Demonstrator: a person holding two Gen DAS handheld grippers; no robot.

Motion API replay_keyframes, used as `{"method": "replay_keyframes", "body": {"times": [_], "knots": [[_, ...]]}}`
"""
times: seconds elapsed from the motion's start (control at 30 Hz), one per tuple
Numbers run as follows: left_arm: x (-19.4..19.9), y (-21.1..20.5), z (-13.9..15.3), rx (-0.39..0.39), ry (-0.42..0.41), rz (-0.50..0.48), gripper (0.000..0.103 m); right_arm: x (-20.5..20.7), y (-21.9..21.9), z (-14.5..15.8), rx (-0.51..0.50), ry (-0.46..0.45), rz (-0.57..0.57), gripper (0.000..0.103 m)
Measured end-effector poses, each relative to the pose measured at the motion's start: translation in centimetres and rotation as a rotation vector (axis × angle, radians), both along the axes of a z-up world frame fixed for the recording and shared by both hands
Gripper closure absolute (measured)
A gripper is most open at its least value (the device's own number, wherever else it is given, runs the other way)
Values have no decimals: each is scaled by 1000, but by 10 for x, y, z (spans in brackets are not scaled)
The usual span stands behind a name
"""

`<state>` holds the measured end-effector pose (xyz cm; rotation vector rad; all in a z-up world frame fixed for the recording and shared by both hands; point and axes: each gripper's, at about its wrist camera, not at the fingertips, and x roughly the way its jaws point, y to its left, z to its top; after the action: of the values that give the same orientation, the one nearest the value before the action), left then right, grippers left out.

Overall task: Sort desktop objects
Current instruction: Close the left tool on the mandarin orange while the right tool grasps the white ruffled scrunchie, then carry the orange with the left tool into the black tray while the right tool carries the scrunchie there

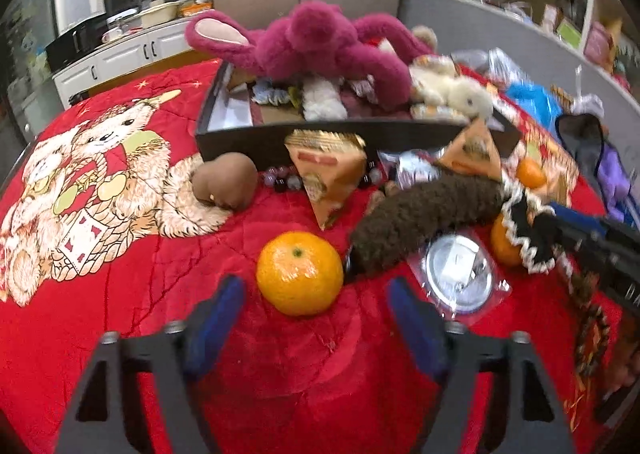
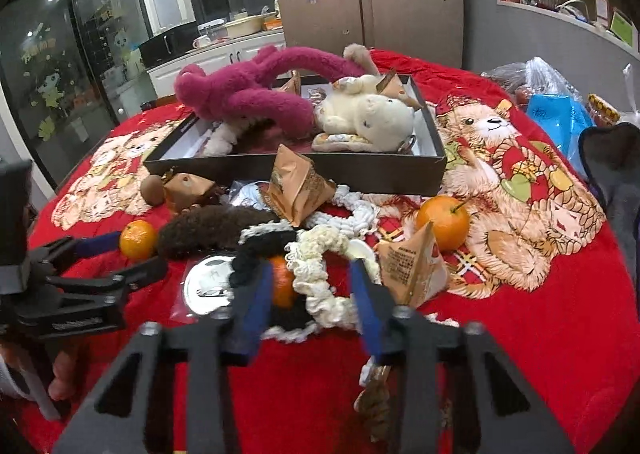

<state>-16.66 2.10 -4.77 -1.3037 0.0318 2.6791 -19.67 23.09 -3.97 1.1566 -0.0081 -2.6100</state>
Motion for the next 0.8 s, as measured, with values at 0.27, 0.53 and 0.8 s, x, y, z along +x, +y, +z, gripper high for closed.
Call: {"method": "replay_keyframes", "body": {"times": [0.27, 0.53, 0.8], "knots": [[5, -3, 3, -12, 29, 13, 63, 6, -4, 3, 6, 12, 8, 91], [7, -8, 4, 35, 32, 10, 63, 26, 2, 31, -47, 113, 20, 92], [13, -10, 9, 43, 59, 9, 63, 31, 6, 40, -93, 130, 20, 92]]}}
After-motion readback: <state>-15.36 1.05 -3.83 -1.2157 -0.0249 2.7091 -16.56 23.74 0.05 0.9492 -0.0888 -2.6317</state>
